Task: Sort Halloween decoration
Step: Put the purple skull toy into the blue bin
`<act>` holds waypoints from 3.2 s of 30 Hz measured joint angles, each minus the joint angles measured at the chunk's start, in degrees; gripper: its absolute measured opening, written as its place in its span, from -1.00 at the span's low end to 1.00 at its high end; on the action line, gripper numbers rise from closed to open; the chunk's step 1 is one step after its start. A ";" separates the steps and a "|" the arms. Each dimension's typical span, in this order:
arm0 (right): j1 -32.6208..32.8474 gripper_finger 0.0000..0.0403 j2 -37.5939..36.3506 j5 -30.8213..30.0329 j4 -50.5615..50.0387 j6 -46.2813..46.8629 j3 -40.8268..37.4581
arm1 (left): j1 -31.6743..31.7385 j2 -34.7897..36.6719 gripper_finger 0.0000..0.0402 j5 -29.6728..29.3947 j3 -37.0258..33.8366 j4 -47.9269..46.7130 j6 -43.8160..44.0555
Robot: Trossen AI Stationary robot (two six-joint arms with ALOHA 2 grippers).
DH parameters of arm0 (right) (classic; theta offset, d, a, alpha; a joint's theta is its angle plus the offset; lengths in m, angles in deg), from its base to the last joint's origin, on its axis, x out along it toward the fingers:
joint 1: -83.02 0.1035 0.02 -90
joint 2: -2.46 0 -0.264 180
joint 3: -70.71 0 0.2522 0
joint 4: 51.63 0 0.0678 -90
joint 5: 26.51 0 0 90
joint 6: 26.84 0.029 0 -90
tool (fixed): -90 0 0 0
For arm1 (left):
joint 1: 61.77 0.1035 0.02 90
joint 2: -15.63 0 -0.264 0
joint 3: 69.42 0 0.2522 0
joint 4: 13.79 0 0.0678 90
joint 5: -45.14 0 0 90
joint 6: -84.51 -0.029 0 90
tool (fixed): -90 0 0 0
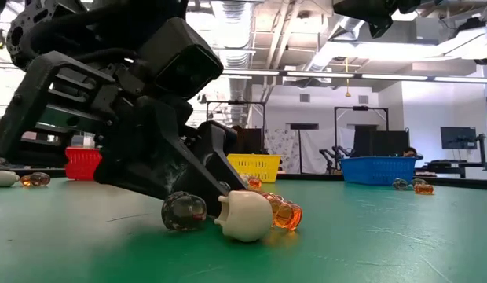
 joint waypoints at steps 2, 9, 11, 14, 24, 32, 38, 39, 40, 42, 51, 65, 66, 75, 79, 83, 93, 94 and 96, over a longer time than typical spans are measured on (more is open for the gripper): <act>0.00 -0.17 0.00 0.02 0.02 0.00 0.00 | 0.10 -0.02 -0.36 -0.04 0.02 -1.10 0.07; 0.00 -0.17 0.00 0.04 0.00 0.00 0.00 | 0.57 0.09 -0.63 0.04 0.15 -2.90 0.89; 0.00 -0.17 0.00 0.04 0.02 0.00 0.00 | 1.09 0.19 -0.63 0.66 0.17 -3.71 1.36; 0.00 -0.17 0.00 0.05 0.00 0.00 0.00 | 2.08 1.14 -0.60 2.74 0.11 -4.82 1.45; 0.00 -0.17 -0.69 0.04 0.11 -0.04 0.00 | 7.48 14.86 -0.61 -3.59 -0.21 -9.01 -7.21; 0.00 -0.17 -2.98 0.04 0.06 -0.94 0.00 | 22.23 11.03 -0.59 -3.00 8.42 -1.29 -9.01; 0.01 -0.17 -4.66 0.05 -0.01 -3.18 0.00 | 30.92 -3.05 -0.59 -1.07 26.85 -1.97 -5.42; 0.04 -0.17 -4.98 0.06 -0.09 -3.49 0.00 | 31.86 -5.34 -0.58 -1.05 30.13 -2.18 -4.34; 0.07 -0.17 -5.29 0.04 -0.21 -3.54 0.00 | 32.76 -7.93 -0.58 -1.01 34.01 -2.55 -3.19; 0.23 -0.17 -6.04 0.04 -1.21 -3.92 0.00 | 34.12 -12.81 -0.58 -0.82 41.66 -5.27 -1.61; 3.02 -0.17 -8.02 -0.45 -3.89 -6.40 0.00 | 36.72 -32.53 -0.58 -1.13 76.58 -23.54 0.80; 3.10 -0.17 -7.85 -0.57 -3.80 -7.65 0.00 | 38.08 -40.19 -0.40 -2.34 86.42 -24.96 -1.77; 2.85 -0.17 -7.85 -0.57 -3.78 -7.67 0.00 | 38.08 -40.19 -0.37 -2.34 86.81 -25.65 -2.38; 2.21 -0.17 -7.85 -0.68 -3.76 -7.61 0.00 | 37.91 -33.85 -0.21 -5.08 88.32 -45.13 -10.83; 2.22 -0.17 -7.87 -0.68 -3.88 -7.16 0.00 | 37.93 -27.22 -0.23 -13.50 88.32 -61.82 -15.85; 2.19 -0.17 -7.78 -0.68 -4.34 -5.75 0.00 | 38.04 -20.63 -0.27 -24.04 88.33 -77.13 -20.55; 4.15 -0.17 -1.26 -0.68 -7.09 7.15 0.00 | 37.83 -1.65 -0.40 -31.46 88.35 -109.46 -12.67; 4.72 -0.17 0.00 -0.67 -8.35 10.14 0.00 | 37.69 0.03 -0.41 -31.54 88.35 -111.73 -11.08; 5.79 -0.17 2.17 -0.67 -12.16 17.30 0.00 | 37.21 3.35 -0.44 -31.52 88.32 -115.87 -8.34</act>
